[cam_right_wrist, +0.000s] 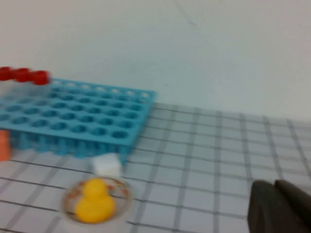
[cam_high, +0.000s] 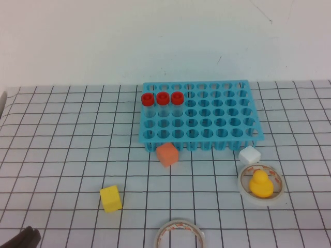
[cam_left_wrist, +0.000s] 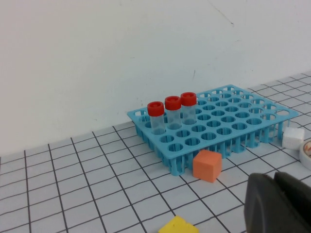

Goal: Place the test tubes

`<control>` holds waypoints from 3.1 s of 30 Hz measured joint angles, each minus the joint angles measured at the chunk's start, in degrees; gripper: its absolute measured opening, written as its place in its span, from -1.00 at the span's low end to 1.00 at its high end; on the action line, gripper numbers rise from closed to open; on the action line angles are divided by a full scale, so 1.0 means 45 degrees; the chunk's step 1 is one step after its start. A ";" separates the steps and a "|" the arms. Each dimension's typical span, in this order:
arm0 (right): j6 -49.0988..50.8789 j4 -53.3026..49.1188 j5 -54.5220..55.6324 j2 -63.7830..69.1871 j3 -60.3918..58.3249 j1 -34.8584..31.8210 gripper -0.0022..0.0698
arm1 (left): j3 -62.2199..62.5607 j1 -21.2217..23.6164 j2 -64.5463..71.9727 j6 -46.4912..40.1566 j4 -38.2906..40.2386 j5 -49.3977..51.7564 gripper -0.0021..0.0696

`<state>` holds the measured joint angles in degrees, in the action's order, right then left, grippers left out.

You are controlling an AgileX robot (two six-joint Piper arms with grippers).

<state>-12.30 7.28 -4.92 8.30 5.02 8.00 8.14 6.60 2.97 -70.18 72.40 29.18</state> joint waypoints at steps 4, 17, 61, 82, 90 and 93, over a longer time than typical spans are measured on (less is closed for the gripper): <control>0.1022 -0.0675 -0.1448 -0.1583 -0.0664 -0.2137 -0.94 | 0.0000 0.0000 0.0000 0.0000 -0.0023 0.0140 -0.95; 0.4197 -0.2793 -0.2716 -0.1997 -0.1431 -0.3456 -0.94 | 0.0000 0.0000 0.0000 0.0000 -0.0046 0.0424 -0.95; 0.4540 -0.2689 -0.3272 -0.1997 -0.1359 -0.2494 -0.94 | -0.0029 0.0000 -0.0128 0.1037 -0.1014 -0.0754 -0.95; 0.4540 -0.2689 -0.3293 -0.1997 -0.1359 -0.2494 -0.94 | -0.2064 -0.0070 -0.0826 1.5529 -1.6194 -0.6339 -0.95; 0.4540 -0.2689 -0.3293 -0.1997 -0.1359 -0.2494 -0.94 | -0.2064 -0.1406 -0.0846 1.4310 -1.6271 -0.5212 -0.95; 0.4540 -0.2679 -0.3299 -0.1997 -0.1359 -0.2494 -0.94 | -0.2064 -0.1743 -0.0846 1.4046 -1.6271 -0.4265 -0.95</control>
<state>8.13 -4.77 -19.77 -0.69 -1.10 -3.23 -1.15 -1.25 -0.84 -6.98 -0.82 9.98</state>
